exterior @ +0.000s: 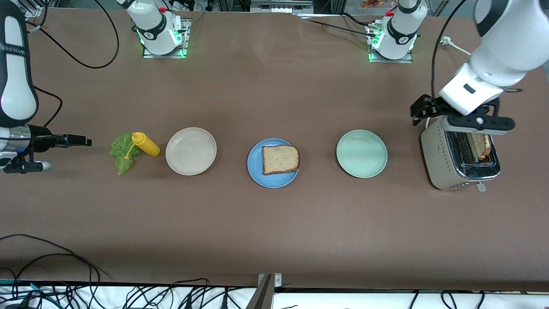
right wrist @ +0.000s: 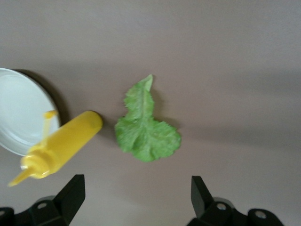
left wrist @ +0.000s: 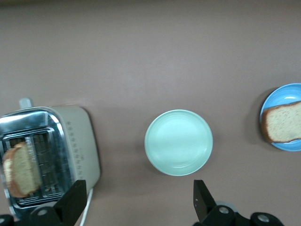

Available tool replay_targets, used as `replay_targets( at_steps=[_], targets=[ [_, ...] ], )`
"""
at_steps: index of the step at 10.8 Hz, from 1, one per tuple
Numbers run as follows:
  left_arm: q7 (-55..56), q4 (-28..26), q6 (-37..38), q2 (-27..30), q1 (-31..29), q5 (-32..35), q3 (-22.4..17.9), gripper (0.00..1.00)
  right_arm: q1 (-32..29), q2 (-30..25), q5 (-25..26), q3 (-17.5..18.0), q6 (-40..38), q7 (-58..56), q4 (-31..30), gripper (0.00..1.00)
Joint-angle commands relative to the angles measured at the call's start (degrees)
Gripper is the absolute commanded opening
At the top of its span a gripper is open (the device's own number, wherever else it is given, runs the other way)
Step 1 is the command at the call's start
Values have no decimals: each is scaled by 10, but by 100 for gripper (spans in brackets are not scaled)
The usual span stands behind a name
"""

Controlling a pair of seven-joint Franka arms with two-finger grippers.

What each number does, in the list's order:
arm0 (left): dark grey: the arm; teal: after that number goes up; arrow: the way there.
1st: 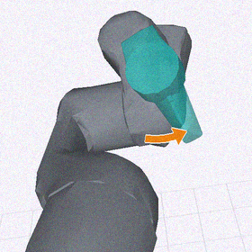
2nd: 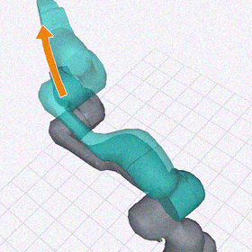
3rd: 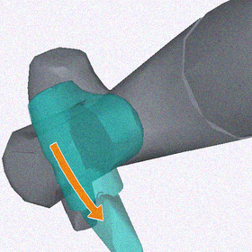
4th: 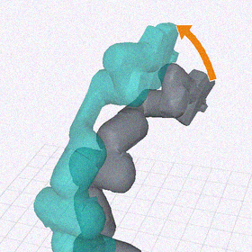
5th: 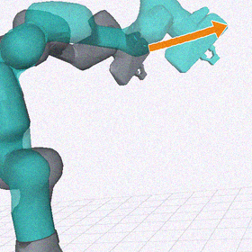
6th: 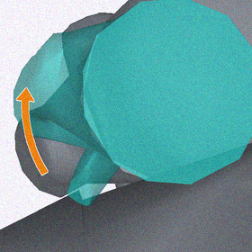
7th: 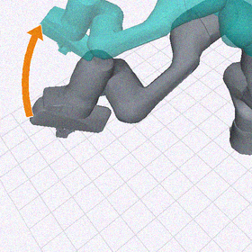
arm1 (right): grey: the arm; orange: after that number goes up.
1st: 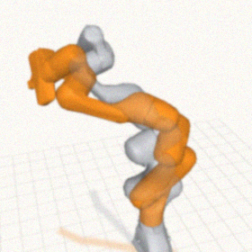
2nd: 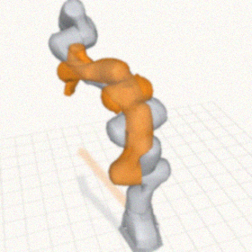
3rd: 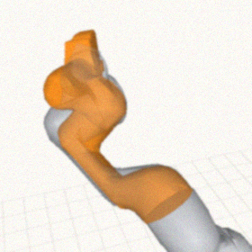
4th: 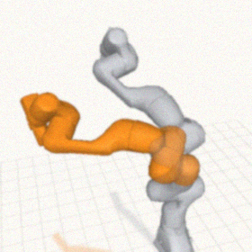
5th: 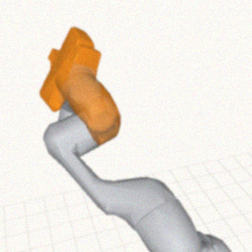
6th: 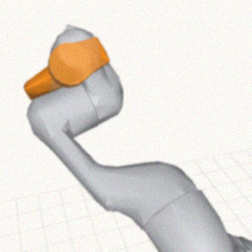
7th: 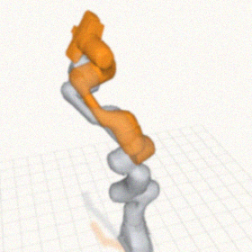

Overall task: Make sandwich in blue plate with both arms
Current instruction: 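Raise the left gripper toward the toaster while the right gripper reaches the lettuce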

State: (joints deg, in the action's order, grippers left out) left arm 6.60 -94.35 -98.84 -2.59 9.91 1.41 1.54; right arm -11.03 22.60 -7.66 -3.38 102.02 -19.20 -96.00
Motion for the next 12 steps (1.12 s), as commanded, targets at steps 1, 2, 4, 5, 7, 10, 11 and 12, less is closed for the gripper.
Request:
replay_targets(
  at_steps=[1,2,4,5,7,10,11,12],
  targets=[
    [-68,-31,12,41,-37,-17,1,100,-14,71,-23,5,47,-60,16,100],
    [-76,-32,15,46,-43,-17,0,100,-15,91,-52,7,68,-80,16,100],
    [-77,-31,26,51,-53,-17,0,100,-12,125,-95,7,76,-91,16,94],
    [-77,-30,29,51,-57,-14,0,100,-14,133,-97,8,69,-99,12,91],
    [-95,-26,49,51,-78,-10,0,100,-15,156,-97,8,69,-123,9,83],
    [-122,-20,62,50,-91,-18,-6,100,-15,182,-96,7,76,-128,16,54],
    [-126,-20,62,51,-93,-32,-8,100,-15,182,-96,7,73,-126,16,33],
    [-126,-18,62,51,-98,-39,-9,100,-15,183,-94,8,73,-130,16,20]
  ],
)
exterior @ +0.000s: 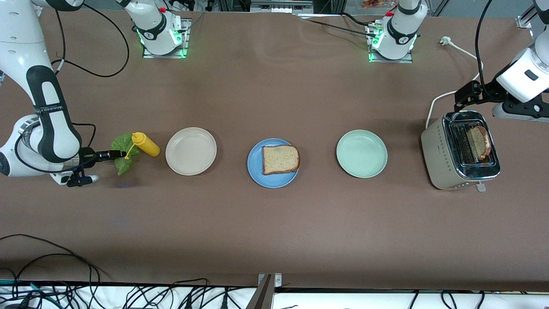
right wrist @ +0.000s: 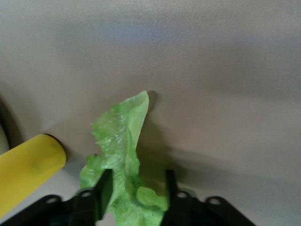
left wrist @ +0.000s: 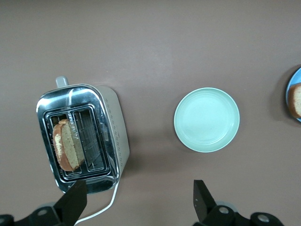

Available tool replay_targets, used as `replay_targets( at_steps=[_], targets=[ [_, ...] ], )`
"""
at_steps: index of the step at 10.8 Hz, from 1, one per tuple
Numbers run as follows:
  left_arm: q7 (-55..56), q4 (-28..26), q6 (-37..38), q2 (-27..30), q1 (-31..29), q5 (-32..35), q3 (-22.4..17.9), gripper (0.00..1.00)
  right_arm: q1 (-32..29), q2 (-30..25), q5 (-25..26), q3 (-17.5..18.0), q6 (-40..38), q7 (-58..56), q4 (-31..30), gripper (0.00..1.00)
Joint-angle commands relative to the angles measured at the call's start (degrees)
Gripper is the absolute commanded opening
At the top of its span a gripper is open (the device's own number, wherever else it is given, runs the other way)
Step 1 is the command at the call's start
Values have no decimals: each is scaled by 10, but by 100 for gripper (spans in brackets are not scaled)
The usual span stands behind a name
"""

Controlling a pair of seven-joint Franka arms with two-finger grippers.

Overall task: Make sandwich in blue plate with both arms
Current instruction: 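Grasp the lettuce leaf with the right gripper and lift it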

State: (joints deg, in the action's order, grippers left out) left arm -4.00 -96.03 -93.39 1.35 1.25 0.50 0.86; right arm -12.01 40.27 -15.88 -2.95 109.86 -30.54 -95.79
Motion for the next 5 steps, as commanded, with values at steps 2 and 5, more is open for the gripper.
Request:
replay_targets(
  at_steps=[2,5],
  targets=[
    [-17,13,9,10,-12,-30,-1,100,-2,9,-3,3,-5,-8,16,0],
    [-17,58,48,4,-12,-30,-2,100,-1,6,27,3,-11,-7,34,0]
  ],
)
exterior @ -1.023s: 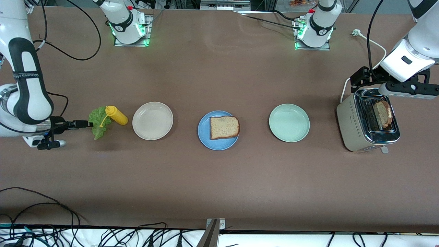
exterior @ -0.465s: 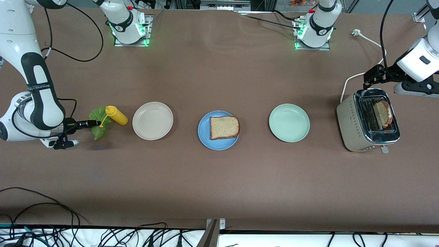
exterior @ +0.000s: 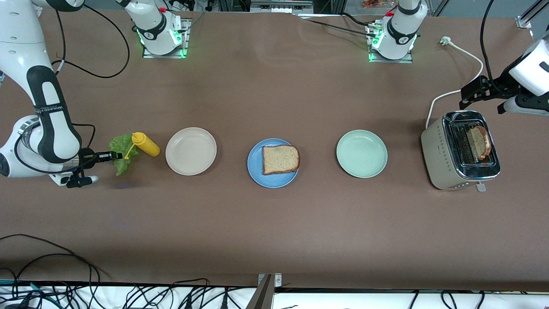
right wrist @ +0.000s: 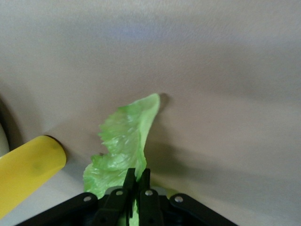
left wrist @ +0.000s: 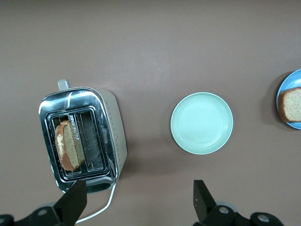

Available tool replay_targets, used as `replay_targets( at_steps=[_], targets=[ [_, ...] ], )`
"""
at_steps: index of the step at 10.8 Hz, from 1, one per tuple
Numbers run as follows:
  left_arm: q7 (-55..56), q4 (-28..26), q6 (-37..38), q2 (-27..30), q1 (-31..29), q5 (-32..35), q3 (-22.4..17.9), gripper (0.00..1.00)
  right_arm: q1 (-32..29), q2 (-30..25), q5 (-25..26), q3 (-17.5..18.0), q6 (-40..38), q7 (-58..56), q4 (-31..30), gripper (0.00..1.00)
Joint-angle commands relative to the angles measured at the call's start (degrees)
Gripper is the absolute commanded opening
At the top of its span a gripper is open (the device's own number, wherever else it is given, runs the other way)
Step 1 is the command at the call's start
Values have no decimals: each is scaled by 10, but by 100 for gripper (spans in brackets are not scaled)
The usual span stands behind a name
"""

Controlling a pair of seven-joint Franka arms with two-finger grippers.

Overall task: Make sandwich in blue plate with both arms
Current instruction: 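Grasp the lettuce leaf with the right gripper and lift it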

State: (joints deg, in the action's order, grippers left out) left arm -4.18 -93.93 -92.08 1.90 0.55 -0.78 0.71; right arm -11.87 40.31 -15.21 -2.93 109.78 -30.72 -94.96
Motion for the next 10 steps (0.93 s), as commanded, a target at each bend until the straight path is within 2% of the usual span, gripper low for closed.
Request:
replay_targets(
  at_steps=[1,2,7,10],
  targets=[
    [-15,40,35,-2,-5,-17,0,100,-3,1,28,3,-18,-5,27,0],
    [-16,40,35,-2,-5,-17,0,100,-2,-3,34,3,-40,-3,41,0],
    [-14,42,36,-2,-4,-17,2,100,0,-5,56,5,-253,94,181,0],
    [-15,45,36,-2,-5,-18,1,100,32,-23,55,6,-364,173,246,0]
  ],
)
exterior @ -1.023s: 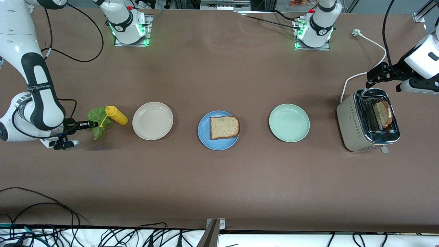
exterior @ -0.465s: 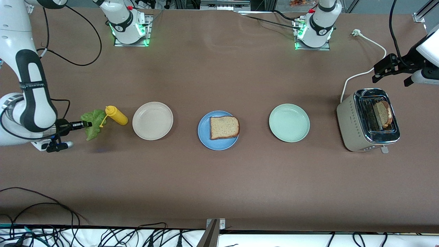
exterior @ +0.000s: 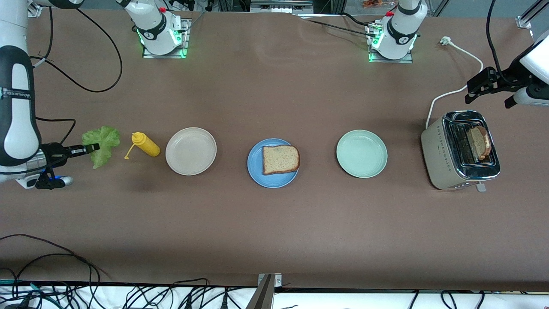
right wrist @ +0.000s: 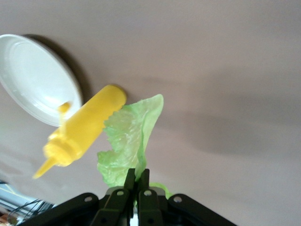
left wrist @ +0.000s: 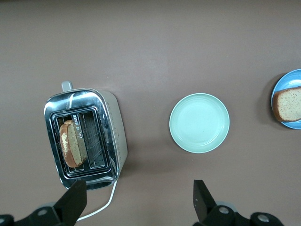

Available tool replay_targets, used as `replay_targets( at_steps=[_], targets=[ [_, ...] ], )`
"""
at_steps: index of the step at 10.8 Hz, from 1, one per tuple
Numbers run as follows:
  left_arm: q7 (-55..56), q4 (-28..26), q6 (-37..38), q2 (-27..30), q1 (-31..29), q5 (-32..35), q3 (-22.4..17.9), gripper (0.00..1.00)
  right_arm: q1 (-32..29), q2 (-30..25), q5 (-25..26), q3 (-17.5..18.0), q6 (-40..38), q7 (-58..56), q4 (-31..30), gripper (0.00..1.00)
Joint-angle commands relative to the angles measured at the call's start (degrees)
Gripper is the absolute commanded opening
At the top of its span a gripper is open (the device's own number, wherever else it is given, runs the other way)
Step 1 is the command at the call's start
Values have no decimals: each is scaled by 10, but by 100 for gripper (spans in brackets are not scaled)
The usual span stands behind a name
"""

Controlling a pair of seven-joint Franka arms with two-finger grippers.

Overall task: Make sandwich in blue plate with both arms
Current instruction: 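Grasp the lettuce leaf with the right gripper and lift it, then carry the lettuce with the right gripper and lay it on the bread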

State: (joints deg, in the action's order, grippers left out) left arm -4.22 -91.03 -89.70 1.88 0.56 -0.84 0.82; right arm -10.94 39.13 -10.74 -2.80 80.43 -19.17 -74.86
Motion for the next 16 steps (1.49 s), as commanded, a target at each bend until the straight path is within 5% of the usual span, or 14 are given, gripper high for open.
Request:
replay_targets(
  at_steps=[1,5,8,16],
  targets=[
    [-13,27,12,-3,-4,-16,1,100,41,-26,10,5,-76,94,49,0],
    [-13,27,12,-8,-4,-15,0,100,108,-67,2,7,-95,237,49,0],
    [-13,27,12,-14,-5,-16,0,100,174,-70,-69,6,-81,362,49,0],
    [-11,29,12,-15,-3,-17,0,100,326,-31,-175,5,134,664,47,0]
  ],
)
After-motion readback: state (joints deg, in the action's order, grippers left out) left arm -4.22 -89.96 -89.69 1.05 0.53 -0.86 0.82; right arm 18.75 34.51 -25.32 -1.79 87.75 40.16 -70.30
